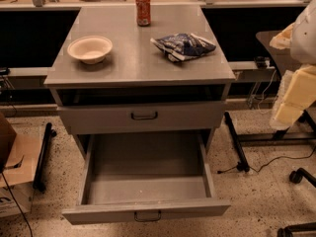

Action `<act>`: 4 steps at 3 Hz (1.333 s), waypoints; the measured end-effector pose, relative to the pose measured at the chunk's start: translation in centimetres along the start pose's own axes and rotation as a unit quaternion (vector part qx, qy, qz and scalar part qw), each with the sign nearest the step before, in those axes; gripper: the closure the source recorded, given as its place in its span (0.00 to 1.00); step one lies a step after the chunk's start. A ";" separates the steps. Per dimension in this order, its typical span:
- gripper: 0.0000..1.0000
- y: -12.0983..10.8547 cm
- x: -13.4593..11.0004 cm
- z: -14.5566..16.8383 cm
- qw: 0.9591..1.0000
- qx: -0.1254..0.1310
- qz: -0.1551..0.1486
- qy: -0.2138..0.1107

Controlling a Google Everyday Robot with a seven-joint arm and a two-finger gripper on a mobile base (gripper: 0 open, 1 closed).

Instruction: Close middle drawer

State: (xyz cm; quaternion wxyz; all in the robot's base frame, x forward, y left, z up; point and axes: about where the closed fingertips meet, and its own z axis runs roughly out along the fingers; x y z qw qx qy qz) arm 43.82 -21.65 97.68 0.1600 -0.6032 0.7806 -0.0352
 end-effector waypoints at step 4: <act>0.65 3.6 2.6 7.7 0.997 -0.063 0.041 -0.011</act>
Offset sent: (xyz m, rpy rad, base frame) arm 0.0000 0.0000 0.0000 0.0000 0.0000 0.0000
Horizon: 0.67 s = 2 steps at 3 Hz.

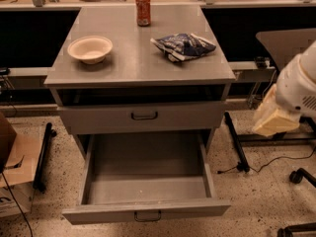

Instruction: Close middle drawer

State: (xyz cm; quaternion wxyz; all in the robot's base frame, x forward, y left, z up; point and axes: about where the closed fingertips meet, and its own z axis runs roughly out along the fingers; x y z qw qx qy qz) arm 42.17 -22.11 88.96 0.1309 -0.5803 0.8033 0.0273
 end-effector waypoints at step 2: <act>1.00 2.4 6.3 11.3 0.989 -0.096 0.114 -0.010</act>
Offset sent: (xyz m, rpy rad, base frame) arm -0.0266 -0.0516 -0.1978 0.2138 0.3797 -0.3174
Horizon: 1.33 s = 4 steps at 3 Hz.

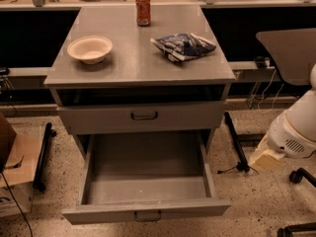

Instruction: Close middle drawer

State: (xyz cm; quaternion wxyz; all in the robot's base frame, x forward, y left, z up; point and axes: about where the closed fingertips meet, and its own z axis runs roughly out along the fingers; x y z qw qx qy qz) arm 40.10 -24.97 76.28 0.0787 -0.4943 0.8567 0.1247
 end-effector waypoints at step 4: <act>1.00 1.6 2.3 15.9 0.990 -0.104 0.079 -0.049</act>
Offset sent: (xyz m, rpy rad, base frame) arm 0.0001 0.0024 -0.0718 0.0341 0.0883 -0.0823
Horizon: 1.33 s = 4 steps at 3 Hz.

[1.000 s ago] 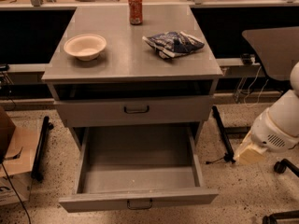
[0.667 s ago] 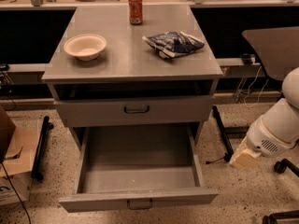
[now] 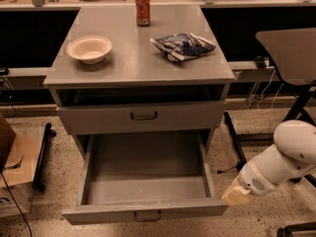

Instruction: Close middle drawer

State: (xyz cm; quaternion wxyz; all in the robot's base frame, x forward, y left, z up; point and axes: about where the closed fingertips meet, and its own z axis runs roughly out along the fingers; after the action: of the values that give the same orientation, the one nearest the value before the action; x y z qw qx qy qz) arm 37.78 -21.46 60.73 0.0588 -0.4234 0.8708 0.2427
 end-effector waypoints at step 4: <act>1.00 -3.9 4.8 20.1 0.979 -0.142 0.137 -0.040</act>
Offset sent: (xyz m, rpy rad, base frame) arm -0.0118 0.0466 -0.1812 0.2366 0.2374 -0.1621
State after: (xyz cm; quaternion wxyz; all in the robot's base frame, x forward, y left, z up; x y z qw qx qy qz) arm 35.64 -17.38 40.23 -0.0013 -0.2939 0.8743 0.3864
